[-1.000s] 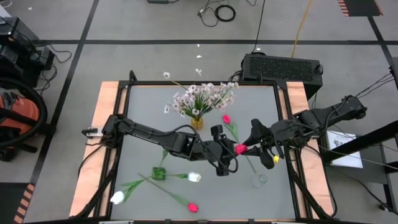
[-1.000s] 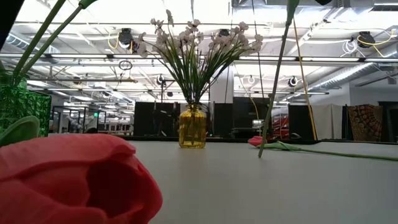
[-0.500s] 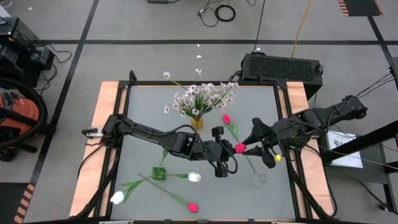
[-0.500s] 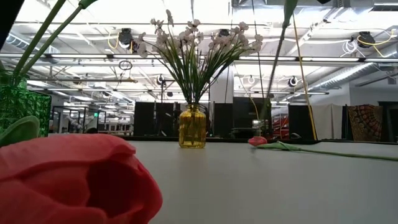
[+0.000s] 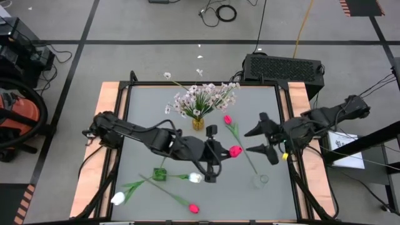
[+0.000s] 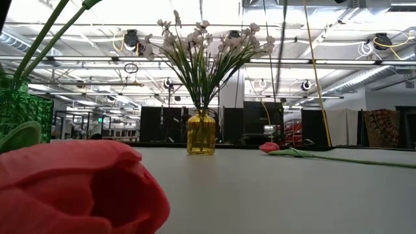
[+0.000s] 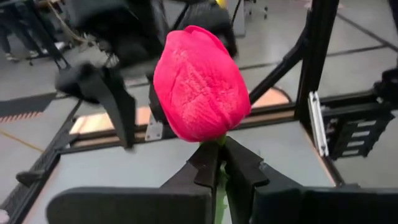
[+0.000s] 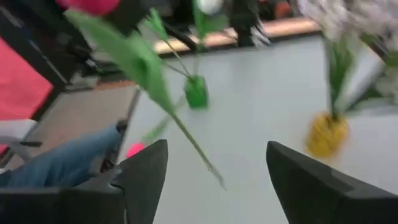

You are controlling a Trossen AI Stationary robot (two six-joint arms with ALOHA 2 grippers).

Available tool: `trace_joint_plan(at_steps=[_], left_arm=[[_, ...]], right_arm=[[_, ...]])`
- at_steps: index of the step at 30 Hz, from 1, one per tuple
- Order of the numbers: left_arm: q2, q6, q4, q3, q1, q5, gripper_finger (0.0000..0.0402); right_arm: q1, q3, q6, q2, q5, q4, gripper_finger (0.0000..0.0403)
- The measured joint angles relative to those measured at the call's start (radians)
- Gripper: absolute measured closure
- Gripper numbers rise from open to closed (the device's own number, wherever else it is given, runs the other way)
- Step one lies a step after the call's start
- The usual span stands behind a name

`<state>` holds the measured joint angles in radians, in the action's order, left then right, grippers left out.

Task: Sort flowers into vase by color
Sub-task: Put the center red flower into the transparent vase

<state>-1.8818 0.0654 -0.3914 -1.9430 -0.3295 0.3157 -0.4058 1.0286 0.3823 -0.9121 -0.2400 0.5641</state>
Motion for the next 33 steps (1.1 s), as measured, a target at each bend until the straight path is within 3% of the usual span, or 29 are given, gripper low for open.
trace_joint_plan(at_steps=[6, 10, 15, 19, 27, 30, 33], left_arm=[[0.020, 0.006, 0.052, 0.000, -0.001, 0.004, 0.0380], [0.021, 0.028, 0.096, 0.000, -0.001, 0.003, 0.0380], [0.020, 0.028, 0.098, 0.000, -0.001, 0.003, 0.0380], [0.020, 0.028, 0.093, 0.000, -0.001, 0.003, 0.0380], [0.020, 0.031, 0.076, 0.000, -0.004, 0.009, 0.0375], [0.023, 0.053, 0.052, -0.001, -0.010, 0.015, 0.0347], [0.036, 0.045, 0.014, -0.001, -0.019, 0.020, 0.0292]], right_arm=[[-0.053, -0.112, -0.143, -0.076, 0.000, -0.362, 0.0158], [-0.064, -0.130, -0.207, -0.155, -0.043, -0.494, 0.0169], [-0.069, -0.122, -0.245, -0.208, -0.101, -0.529, 0.0180], [-0.069, -0.122, -0.245, -0.222, -0.101, -0.538, 0.0213], [-0.069, -0.122, -0.219, -0.196, -0.097, -0.516, 0.0380], [-0.069, -0.122, -0.184, -0.172, -0.093, -0.505, 0.0390], [-0.070, -0.122, -0.129, -0.139, -0.093, -0.473, 0.0389]])
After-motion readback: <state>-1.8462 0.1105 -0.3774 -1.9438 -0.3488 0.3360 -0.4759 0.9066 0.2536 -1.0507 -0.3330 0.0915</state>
